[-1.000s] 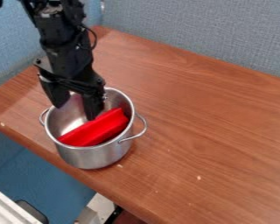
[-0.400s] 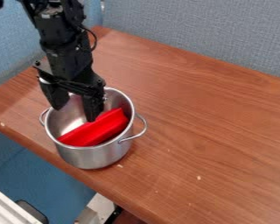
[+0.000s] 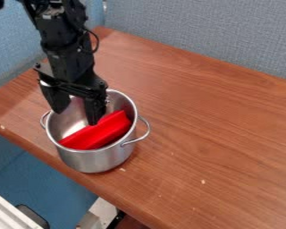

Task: Move the red object from the metal pot to the table

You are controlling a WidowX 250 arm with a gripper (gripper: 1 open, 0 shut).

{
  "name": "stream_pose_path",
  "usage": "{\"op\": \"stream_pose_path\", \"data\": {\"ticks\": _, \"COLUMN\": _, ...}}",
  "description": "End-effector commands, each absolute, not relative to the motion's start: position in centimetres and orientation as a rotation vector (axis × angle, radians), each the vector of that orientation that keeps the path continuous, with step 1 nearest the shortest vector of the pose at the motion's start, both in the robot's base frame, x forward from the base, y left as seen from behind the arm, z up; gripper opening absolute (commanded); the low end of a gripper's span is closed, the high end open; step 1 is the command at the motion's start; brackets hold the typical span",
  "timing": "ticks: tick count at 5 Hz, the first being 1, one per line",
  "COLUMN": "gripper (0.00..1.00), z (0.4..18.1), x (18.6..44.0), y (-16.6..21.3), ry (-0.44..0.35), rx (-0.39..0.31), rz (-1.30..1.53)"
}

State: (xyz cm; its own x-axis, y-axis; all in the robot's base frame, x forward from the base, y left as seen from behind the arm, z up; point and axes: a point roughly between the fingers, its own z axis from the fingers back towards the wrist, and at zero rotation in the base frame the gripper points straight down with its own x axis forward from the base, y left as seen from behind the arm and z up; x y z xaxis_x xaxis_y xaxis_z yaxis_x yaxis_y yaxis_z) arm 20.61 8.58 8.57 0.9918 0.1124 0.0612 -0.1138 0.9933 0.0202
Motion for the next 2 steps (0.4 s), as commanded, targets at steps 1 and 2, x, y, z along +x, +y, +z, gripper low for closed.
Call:
{"op": "stream_pose_path", "data": {"ticks": 1, "gripper": 1.00, "z": 9.08, "x": 20.95, "y": 9.13, "ry": -0.078, "rx": 0.033, "rz": 0.129}}
{"op": "stream_pose_path", "data": {"ticks": 2, "gripper": 1.00, "z": 9.09, "x": 20.96, "y": 9.16, "ry": -0.077, "rx": 0.033, "rz": 0.134}}
